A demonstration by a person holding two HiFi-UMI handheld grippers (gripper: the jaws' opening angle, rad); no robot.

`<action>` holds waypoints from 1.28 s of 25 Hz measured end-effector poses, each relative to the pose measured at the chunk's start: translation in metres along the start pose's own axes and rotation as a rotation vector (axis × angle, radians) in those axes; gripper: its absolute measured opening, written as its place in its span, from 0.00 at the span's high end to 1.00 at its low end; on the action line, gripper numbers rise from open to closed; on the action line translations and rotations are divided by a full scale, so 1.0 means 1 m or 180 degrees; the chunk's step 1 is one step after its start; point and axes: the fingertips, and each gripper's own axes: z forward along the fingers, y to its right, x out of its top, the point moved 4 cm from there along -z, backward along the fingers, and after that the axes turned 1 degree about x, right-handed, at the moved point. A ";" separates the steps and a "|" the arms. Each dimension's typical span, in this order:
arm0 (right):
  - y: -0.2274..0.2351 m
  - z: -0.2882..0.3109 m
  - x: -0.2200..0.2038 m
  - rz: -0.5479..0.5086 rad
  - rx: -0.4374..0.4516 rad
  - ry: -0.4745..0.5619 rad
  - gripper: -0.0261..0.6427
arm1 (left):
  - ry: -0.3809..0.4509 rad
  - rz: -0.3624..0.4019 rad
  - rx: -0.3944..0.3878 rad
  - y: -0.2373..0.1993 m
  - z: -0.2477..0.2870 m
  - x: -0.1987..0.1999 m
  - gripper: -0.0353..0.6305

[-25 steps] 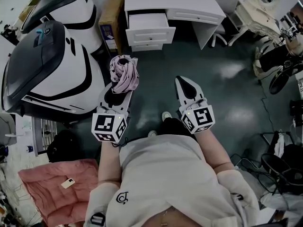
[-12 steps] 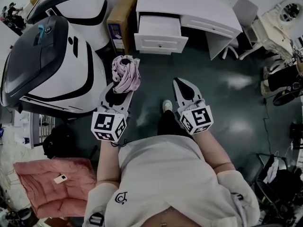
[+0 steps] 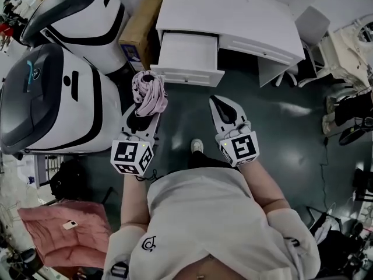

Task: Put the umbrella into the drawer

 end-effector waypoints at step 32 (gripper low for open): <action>0.251 0.218 -0.052 0.0388 -0.0852 -0.0249 0.95 | -0.0996 0.0545 -0.1334 -0.091 0.388 -0.008 0.61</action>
